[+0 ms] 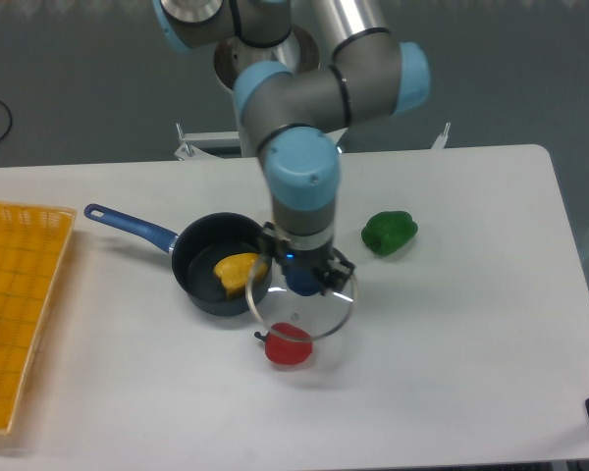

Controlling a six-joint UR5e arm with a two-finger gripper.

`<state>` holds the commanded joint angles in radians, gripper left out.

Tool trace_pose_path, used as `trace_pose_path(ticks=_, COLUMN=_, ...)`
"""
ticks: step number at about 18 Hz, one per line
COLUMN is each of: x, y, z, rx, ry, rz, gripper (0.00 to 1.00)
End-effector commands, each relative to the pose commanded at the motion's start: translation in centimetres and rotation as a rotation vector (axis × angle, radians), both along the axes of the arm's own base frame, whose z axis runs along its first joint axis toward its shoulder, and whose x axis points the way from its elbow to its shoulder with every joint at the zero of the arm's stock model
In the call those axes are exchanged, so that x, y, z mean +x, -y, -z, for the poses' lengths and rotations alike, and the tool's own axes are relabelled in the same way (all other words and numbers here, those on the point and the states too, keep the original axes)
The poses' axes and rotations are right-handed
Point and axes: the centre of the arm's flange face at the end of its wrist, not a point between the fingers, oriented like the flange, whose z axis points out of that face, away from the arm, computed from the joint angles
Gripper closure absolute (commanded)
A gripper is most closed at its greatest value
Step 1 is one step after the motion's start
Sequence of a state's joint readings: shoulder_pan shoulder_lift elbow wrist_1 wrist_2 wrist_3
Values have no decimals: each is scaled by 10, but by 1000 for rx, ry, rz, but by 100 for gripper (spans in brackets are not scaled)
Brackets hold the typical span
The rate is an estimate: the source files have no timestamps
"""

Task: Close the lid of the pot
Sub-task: 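Carry the held glass lid over the blue saucepan, then lower the glass lid onto the saucepan rim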

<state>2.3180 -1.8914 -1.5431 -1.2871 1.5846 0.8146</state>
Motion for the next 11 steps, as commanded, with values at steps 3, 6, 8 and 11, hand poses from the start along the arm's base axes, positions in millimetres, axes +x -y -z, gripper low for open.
trace_pose_path(ticks=3, x=17, y=-3, z=-3, rx=-10, ry=-22, rz=28, gripper=55)
trace_pose_path(ticks=6, x=35, y=-1, z=-5, rx=-13, ry=-24, rz=45, gripper=55)
trace_pose_path(ticks=8, x=48, y=0, z=-4, rx=-17, ry=-22, rz=57, gripper=55)
trace_pose_path(ticks=11, x=67, y=0, z=16, rx=-57, ry=-30, rz=55, gripper=54)
